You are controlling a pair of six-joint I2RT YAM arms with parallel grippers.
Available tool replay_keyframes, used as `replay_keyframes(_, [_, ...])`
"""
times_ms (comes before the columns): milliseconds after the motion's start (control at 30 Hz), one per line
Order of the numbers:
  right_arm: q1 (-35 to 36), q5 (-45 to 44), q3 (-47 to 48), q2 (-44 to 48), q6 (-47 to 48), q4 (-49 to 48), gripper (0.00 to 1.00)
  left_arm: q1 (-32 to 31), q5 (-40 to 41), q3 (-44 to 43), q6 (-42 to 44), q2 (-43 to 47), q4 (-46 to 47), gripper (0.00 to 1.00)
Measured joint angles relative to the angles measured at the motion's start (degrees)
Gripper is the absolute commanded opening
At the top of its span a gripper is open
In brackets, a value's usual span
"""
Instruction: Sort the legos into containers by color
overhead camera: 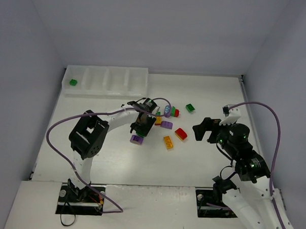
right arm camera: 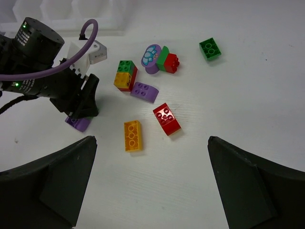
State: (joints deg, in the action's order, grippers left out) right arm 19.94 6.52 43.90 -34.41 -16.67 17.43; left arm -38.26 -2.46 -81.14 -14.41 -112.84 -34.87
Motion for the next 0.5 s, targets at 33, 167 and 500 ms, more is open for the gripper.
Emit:
replay_keyframes(33, [0.0,0.0,0.0,-0.2,0.0,0.0,1.00,0.0,0.3,0.0,0.1,0.0,0.1,0.02])
replay_keyframes(167, [0.0,0.0,0.0,-1.2,0.1,0.0,1.00,0.7,1.6,0.0,0.0,0.6,0.2,0.00])
replay_keyframes(500, [0.0,-0.8,0.0,-5.3,1.6,-0.1,1.00,23.8,5.0,-5.0,-3.0,13.4,3.9,0.00])
